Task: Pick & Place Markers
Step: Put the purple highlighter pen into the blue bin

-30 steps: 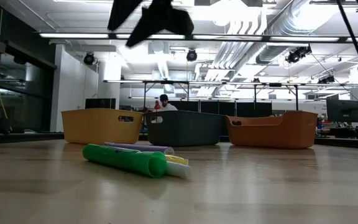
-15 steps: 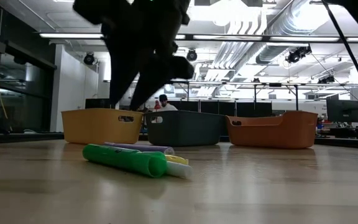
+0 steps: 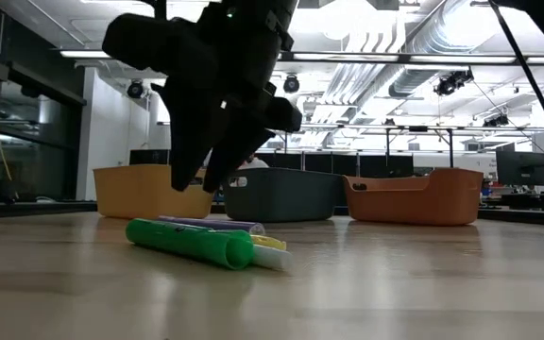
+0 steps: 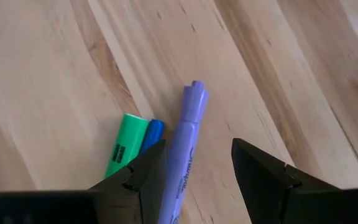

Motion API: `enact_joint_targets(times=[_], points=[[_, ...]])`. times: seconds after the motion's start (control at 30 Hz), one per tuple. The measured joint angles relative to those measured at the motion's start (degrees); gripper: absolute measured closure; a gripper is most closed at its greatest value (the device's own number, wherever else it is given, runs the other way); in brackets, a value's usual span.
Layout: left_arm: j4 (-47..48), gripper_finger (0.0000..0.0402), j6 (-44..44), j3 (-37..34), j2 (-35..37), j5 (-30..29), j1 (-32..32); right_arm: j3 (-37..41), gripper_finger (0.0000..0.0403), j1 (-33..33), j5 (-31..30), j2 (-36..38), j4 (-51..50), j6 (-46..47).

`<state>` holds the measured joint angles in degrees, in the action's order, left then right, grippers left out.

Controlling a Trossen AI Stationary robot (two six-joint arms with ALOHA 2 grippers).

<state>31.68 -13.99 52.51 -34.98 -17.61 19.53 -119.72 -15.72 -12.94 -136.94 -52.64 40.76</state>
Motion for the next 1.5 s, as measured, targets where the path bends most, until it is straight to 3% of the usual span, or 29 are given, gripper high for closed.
enact_joint_targets(times=[0.4, 0.73, 0.93, 1.17, 1.5], points=[[0.1, 0.0318, 0.1, 0.0, 0.0, 0.0, 0.0, 8.1, 0.0233, -0.3, 4.7, 0.2, 4.3, 5.5], [0.3, 0.0318, 0.1, 0.0, 0.0, 0.0, 0.0, 11.5, 0.0238, -0.4, 4.5, 0.6, 6.5, 0.2], [0.7, 0.0318, 0.0, 0.0, 0.0, 0.0, 0.0, 14.7, 0.0272, 0.6, 8.2, 0.7, 8.0, -0.8], [2.5, 0.0318, -1.3, 0.0, 0.0, 0.0, 0.0, 15.3, 0.0351, 1.9, 9.3, 0.8, 7.8, -3.1], [2.8, 0.0318, -1.5, 0.0, 0.0, 0.0, 0.0, 15.8, 0.0352, 4.3, 9.5, 3.8, 7.5, -5.4]])
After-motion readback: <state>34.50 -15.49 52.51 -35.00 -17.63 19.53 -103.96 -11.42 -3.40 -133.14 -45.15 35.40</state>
